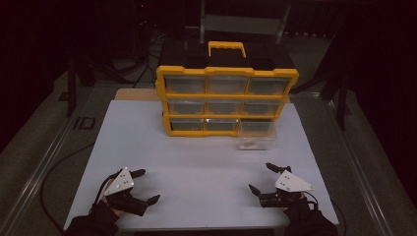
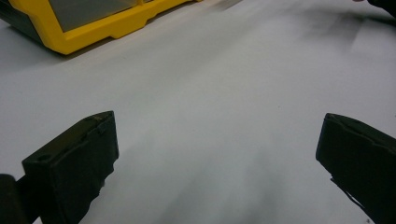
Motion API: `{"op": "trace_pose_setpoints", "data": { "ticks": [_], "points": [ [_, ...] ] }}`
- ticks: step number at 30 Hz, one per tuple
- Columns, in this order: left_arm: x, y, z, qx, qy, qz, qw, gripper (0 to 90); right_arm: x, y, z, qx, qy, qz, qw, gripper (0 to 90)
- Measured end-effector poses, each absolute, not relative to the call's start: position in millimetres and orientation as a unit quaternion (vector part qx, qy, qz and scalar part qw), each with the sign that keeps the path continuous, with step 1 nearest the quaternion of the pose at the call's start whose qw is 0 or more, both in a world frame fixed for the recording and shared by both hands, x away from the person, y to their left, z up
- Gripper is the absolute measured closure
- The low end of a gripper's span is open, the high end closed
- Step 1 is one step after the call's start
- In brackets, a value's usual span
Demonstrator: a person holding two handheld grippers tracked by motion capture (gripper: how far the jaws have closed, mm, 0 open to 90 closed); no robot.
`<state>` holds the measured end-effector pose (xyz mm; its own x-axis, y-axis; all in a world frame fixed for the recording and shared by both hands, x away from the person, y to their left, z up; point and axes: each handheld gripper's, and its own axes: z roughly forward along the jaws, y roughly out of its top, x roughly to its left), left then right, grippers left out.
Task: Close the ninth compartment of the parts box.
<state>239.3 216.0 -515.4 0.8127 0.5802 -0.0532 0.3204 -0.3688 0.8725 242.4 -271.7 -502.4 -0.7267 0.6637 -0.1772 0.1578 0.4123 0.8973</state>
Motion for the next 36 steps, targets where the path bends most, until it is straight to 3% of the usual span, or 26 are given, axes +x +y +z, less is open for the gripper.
{"op": "trace_pose_setpoints", "data": {
  "ticks": [29, 36],
  "points": [
    [238, 216, -514, 0.815, 0.272, 0.133, 0.495, 0.0, 239, -263, -487, 0.246, 0.8, 0.481, 0.263, 8.3],
    [238, 216, -515, 0.815, 0.274, 0.129, 0.495, 0.0, 241, -258, -472, 0.248, 0.792, 0.481, 0.282, 8.3]
  ]
}}
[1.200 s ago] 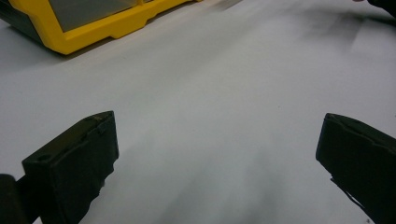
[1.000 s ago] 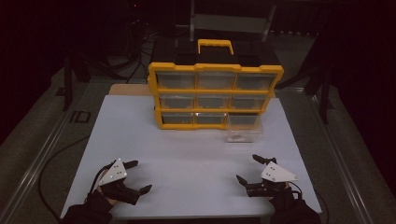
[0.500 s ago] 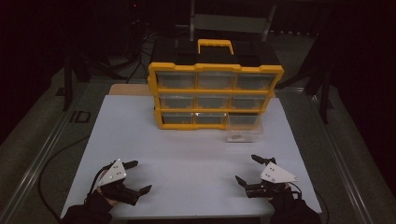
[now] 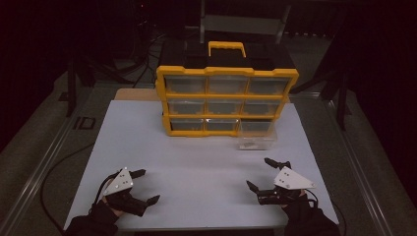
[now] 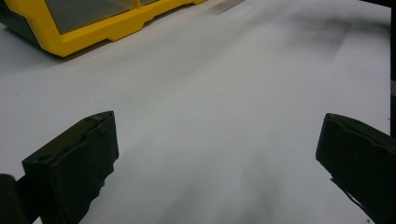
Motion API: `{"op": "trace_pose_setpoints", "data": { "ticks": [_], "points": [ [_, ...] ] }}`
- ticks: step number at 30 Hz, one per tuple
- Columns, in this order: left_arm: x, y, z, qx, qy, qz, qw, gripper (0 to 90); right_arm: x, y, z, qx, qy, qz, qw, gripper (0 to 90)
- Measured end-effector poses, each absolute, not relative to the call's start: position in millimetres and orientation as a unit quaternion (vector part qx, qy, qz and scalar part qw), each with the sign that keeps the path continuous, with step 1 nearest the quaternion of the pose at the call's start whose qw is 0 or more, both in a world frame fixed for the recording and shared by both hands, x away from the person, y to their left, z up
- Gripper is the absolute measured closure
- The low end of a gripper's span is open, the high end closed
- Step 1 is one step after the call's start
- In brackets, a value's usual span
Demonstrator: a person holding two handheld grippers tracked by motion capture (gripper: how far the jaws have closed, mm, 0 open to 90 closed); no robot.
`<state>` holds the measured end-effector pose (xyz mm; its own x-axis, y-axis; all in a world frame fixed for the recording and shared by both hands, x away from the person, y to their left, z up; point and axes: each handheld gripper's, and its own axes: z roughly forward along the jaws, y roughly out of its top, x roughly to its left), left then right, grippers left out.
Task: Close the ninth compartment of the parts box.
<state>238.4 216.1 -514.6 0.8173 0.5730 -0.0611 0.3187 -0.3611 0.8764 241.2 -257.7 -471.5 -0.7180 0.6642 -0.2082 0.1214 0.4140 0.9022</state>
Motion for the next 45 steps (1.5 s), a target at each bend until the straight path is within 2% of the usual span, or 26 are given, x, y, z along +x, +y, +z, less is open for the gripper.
{"op": "trace_pose_setpoints", "data": {
  "ticks": [24, 45],
  "points": [
    [237, 216, -514, 0.813, 0.27, 0.134, 0.499, 0.0, 260, -255, -446, 0.282, 0.765, 0.48, 0.323, 8.3],
    [237, 217, -513, 0.811, 0.267, 0.137, 0.502, 0.0, 278, -271, -490, 0.331, 0.776, 0.459, 0.279, 8.3]
  ]
}}
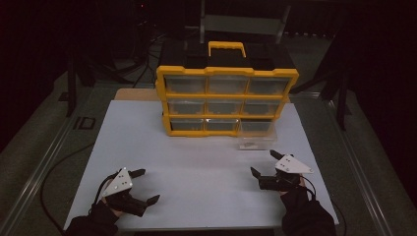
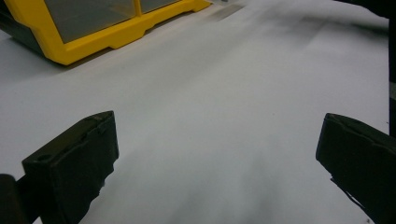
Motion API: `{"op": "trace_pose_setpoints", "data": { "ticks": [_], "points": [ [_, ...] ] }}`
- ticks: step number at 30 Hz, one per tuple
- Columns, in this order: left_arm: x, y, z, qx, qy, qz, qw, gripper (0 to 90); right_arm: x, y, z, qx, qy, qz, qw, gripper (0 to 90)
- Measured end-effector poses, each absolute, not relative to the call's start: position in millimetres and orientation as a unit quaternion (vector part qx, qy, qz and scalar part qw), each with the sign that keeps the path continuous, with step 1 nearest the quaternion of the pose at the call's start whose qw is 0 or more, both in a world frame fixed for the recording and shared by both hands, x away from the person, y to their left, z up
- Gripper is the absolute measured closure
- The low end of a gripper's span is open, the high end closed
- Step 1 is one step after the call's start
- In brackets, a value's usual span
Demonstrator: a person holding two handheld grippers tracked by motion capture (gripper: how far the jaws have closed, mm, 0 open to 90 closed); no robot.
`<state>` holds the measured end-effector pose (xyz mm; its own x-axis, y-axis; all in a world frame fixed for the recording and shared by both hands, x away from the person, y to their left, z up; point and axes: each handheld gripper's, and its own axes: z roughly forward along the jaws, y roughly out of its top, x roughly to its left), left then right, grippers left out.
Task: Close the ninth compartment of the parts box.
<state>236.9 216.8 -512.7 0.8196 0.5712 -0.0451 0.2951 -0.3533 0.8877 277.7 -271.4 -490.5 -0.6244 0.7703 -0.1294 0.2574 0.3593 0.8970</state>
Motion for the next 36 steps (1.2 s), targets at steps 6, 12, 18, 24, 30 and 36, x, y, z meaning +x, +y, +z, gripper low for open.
{"op": "trace_pose_setpoints", "data": {
  "ticks": [6, 12, 18, 24, 30, 36],
  "points": [
    [237, 217, -513, 0.81, 0.266, 0.139, 0.503, 0.0, 283, -274, -503, 0.347, 0.784, 0.437, 0.272, 8.3],
    [237, 217, -512, 0.81, 0.266, 0.14, 0.504, 0.0, 291, -278, -511, 0.374, 0.786, 0.414, 0.266, 8.4],
    [236, 217, -512, 0.808, 0.266, 0.14, 0.506, 0.0, 298, -280, -516, 0.395, 0.787, 0.397, 0.259, 8.3],
    [236, 217, -512, 0.808, 0.266, 0.14, 0.507, 0.0, 305, -281, -520, 0.415, 0.789, 0.38, 0.249, 8.3],
    [236, 218, -512, 0.807, 0.266, 0.139, 0.508, 0.0, 312, -280, -523, 0.43, 0.792, 0.364, 0.234, 8.3],
    [236, 218, -512, 0.808, 0.266, 0.14, 0.508, 0.0, 317, -276, -525, 0.445, 0.789, 0.354, 0.233, 13.8]
  ]
}}
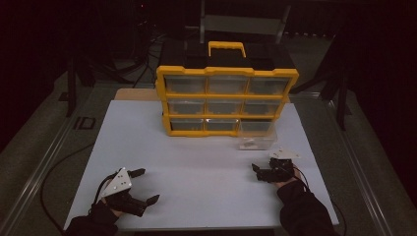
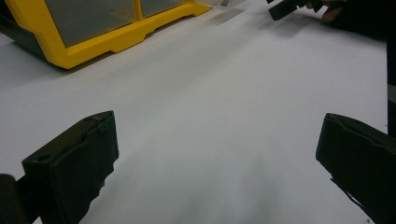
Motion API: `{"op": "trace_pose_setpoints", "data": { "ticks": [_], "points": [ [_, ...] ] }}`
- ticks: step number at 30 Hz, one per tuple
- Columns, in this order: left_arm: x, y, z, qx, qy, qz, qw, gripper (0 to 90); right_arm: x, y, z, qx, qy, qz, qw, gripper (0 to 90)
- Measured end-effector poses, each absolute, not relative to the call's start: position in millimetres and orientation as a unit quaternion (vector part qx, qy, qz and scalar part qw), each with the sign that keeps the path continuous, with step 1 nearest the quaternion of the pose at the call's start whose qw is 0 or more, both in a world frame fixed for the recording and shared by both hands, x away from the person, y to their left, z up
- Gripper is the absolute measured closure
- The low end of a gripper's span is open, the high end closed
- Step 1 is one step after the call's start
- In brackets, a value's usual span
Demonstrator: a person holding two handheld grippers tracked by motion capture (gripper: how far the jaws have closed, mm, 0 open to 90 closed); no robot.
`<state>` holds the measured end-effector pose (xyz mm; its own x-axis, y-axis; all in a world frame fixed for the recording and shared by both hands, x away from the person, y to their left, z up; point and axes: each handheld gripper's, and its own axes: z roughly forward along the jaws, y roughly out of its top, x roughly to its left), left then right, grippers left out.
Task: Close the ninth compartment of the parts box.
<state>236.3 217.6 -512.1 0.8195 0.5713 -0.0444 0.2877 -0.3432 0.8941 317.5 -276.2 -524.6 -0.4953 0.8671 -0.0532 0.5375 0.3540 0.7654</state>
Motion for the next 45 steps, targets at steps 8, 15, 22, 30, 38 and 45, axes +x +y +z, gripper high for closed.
{"op": "trace_pose_setpoints", "data": {
  "ticks": [8, 15, 22, 30, 38, 45],
  "points": [
    [237, 218, -512, 0.808, 0.267, 0.139, 0.507, 0.0, 322, -276, -524, 0.474, 0.778, 0.332, 0.245, 41.9],
    [236, 218, -512, 0.808, 0.266, 0.139, 0.507, 0.0, 323, -276, -521, 0.48, 0.777, 0.318, 0.255, 70.1],
    [236, 218, -512, 0.807, 0.266, 0.141, 0.508, 0.0, 326, -279, -519, 0.487, 0.774, 0.306, 0.263, 86.4],
    [236, 218, -512, 0.807, 0.267, 0.141, 0.508, 0.0, 327, -281, -512, 0.484, 0.768, 0.308, 0.284, 90.0],
    [236, 218, -512, 0.807, 0.267, 0.141, 0.508, 0.0, 330, -280, -506, 0.48, 0.764, 0.318, 0.293, 90.0],
    [237, 218, -512, 0.808, 0.267, 0.144, 0.506, 0.0, 334, -277, -504, 0.478, 0.765, 0.32, 0.291, 90.0]
  ]
}}
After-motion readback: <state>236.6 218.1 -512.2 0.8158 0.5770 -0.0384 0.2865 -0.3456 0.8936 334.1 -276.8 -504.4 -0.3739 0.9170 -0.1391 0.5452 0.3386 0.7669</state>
